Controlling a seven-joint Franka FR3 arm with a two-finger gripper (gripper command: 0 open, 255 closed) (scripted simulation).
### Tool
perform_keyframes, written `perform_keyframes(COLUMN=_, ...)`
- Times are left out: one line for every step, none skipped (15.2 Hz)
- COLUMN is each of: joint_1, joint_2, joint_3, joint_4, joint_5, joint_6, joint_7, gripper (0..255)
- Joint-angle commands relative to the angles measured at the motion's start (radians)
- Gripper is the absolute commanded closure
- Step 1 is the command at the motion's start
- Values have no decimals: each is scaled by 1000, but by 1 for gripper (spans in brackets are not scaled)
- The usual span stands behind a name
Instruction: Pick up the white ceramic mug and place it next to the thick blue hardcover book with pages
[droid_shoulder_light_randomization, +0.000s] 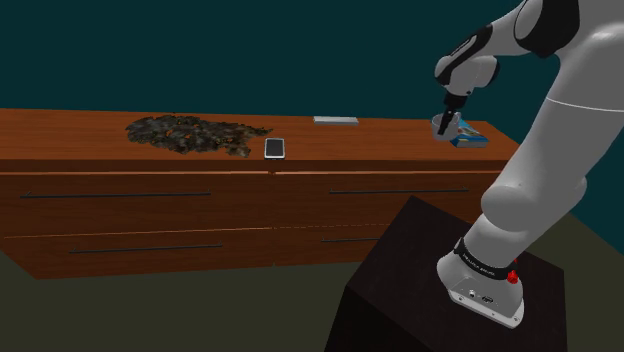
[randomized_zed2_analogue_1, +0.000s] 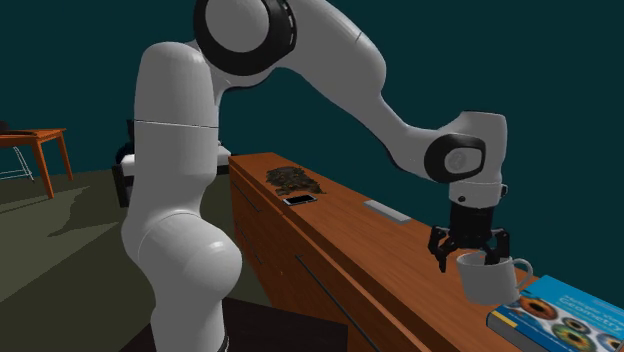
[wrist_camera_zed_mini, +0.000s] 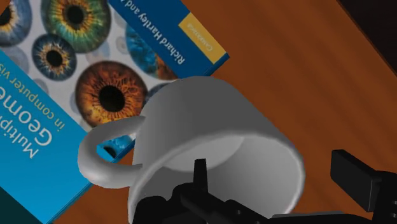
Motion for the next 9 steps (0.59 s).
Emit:
perform_keyframes(joint_1=7, joint_2=-36, joint_3=-8, joint_4=17, joint_5=-30, joint_6=-46, joint_7=18, gripper=0)
perform_keyframes(joint_1=12, joint_2=-58, joint_3=-10, joint_4=31, joint_5=-48, joint_6=-77, joint_7=30, gripper=0)
perform_keyframes(joint_1=16, joint_2=-75, joint_3=-11, joint_4=43, joint_5=-60, joint_6=-102, joint_7=39, gripper=0)
perform_keyframes(joint_1=15, joint_2=-75, joint_3=-11, joint_4=43, joint_5=-60, joint_6=-102, joint_7=39, gripper=0)
perform_keyframes(joint_1=15, joint_2=-75, joint_3=-10, joint_4=43, joint_5=-60, joint_6=-102, joint_7=39, gripper=0)
perform_keyframes(joint_1=15, joint_2=-75, joint_3=-10, joint_4=43, joint_5=-61, joint_6=-102, joint_7=39, gripper=0)
perform_keyframes(joint_1=15, joint_2=-75, joint_3=-10, joint_4=43, joint_5=-61, joint_6=-102, joint_7=39, gripper=0)
perform_keyframes(joint_1=15, joint_2=-75, joint_3=-10, joint_4=43, joint_5=-60, joint_6=-102, joint_7=39, gripper=0)
perform_keyframes(joint_1=15, joint_2=-75, joint_3=-10, joint_4=43, joint_5=-60, joint_6=-102, joint_7=39, gripper=0)
